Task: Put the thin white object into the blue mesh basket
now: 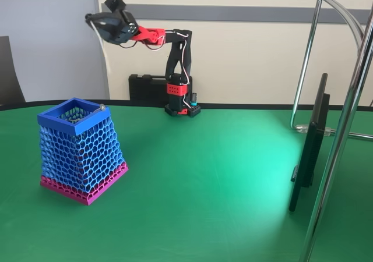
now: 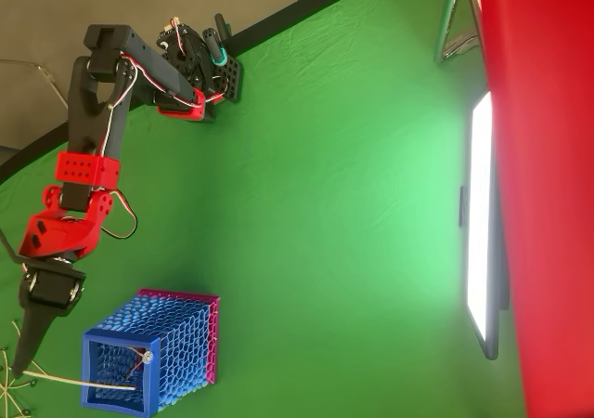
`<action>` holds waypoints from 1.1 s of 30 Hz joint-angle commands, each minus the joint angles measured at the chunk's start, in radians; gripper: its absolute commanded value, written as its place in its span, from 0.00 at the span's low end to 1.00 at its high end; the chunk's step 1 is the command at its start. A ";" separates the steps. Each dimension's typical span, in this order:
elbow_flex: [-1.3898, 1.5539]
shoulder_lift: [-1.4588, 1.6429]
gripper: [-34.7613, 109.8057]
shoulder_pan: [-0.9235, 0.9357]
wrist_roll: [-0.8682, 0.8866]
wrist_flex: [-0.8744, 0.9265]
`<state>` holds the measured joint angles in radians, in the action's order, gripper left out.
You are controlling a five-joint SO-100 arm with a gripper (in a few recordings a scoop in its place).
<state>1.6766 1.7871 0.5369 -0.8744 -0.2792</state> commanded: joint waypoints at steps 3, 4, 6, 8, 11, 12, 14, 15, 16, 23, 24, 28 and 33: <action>-0.044 -0.084 0.24 0.029 -0.195 -0.066; -0.052 -0.109 0.24 0.032 -0.219 -0.066; -0.066 -0.164 0.24 0.038 -0.264 -0.066; -0.078 -0.218 0.24 0.041 -0.290 -0.066; -0.104 -0.287 0.25 0.038 -0.291 -0.066; -0.114 -0.308 0.25 0.037 -0.287 -0.066; -0.137 -0.350 0.26 0.034 -0.272 -0.051; -0.160 -0.367 0.26 0.034 -0.256 -0.014; -0.187 -0.383 0.26 0.034 -0.236 0.035; -0.319 -0.460 0.27 0.049 -0.129 0.356; -0.319 -0.460 0.27 0.049 -0.121 0.387; -0.247 -0.413 0.32 0.041 -0.118 0.407; -0.198 -0.357 0.38 0.034 -0.114 0.407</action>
<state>1.4757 1.3484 0.5844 -0.9971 0.1243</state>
